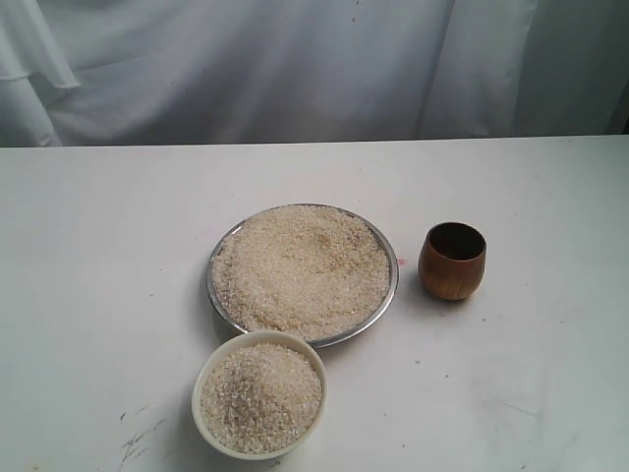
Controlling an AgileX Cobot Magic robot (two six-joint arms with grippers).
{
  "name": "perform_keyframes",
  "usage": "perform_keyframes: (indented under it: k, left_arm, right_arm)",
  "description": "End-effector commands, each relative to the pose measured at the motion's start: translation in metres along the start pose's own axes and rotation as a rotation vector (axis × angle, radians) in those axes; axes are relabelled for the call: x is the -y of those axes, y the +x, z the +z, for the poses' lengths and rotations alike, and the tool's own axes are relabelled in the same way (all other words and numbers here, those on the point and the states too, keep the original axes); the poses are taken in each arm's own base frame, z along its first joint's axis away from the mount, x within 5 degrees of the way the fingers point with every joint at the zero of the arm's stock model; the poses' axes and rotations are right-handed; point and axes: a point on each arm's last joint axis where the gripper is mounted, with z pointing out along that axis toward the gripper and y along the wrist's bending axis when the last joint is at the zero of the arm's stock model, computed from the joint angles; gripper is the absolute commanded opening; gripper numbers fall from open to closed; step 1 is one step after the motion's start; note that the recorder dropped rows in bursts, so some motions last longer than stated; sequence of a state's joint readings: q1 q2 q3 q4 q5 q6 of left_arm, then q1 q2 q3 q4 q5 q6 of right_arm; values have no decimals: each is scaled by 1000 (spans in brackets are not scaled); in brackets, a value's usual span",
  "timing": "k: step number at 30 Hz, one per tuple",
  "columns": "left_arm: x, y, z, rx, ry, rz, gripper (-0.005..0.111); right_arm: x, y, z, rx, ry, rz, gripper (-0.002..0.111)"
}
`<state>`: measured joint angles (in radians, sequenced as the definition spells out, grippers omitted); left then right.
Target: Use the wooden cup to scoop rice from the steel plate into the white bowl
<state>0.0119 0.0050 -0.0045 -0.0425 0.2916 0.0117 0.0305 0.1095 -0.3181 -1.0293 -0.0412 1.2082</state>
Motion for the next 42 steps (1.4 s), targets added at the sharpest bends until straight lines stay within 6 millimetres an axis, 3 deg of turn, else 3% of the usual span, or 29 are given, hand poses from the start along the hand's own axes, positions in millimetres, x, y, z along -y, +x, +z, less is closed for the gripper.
perform_keyframes:
  k: [1, 7, 20, 28, 30, 35, 42]
  left_arm:
    - [0, 1, 0, 7, 2, -4, 0]
    - [0, 1, 0, 7, 2, -4, 0]
    - [0, 1, 0, 7, 2, -4, 0]
    - [0, 1, 0, 7, 2, -4, 0]
    - [0, 1, 0, 7, 2, -4, 0]
    - [0, 1, 0, 7, 2, -4, 0]
    - [0, 1, 0, 7, 2, -4, 0]
  right_arm:
    - [4, 16, -1, -38, 29, 9, 0]
    - [11, 41, -2, -117, 65, 38, 0]
    - [13, 68, -9, -353, 59, -68, 0]
    - [21, 115, -23, -420, 66, -46, 0]
    - [20, 114, -23, -402, 64, -47, 0]
    - [21, 126, -31, -554, 51, -99, 0]
    - [21, 127, -32, -574, 41, -129, 0]
